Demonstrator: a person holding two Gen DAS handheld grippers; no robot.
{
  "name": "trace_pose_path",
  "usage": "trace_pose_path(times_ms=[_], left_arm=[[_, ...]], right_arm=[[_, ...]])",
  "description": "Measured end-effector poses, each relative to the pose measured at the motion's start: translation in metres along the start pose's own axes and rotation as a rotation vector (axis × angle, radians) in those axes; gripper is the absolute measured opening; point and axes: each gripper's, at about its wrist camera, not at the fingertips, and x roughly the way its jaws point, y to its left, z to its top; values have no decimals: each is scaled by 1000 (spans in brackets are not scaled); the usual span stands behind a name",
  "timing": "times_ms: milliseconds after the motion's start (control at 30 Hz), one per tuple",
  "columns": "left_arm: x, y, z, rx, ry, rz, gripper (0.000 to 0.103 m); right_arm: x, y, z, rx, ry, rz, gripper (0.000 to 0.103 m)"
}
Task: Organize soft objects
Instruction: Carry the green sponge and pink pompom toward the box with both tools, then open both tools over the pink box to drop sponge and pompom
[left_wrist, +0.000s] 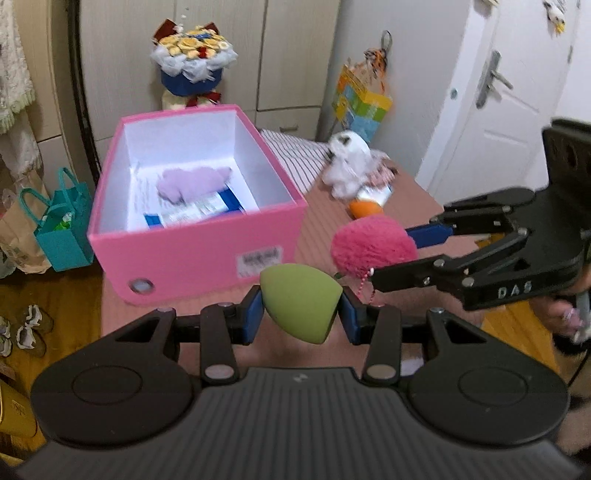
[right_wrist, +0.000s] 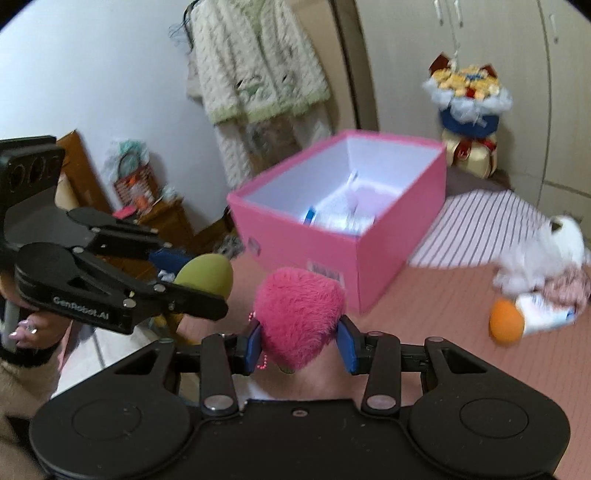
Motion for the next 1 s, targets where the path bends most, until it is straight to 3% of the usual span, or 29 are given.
trace_pose_path(times_ms=[200,400,567,733,1000], left_arm=[[-4,28,38,-1,-89,75,43],[25,58,72,-45,-103,125,43],[67,78,96,-22,-21,167,43],[117,107,113,-92,72,120,43],[164,129,125,-89,111,239,43]], right_arm=[[12,2,37,-2,-70,-9,47],[35,-1,78,-23,-114,-47,47],[62,-17,101,-57,-96,-122,47],[95,-44,115,-38,-52,-145,47],[141,-79,135,-31,-15,-222,47]])
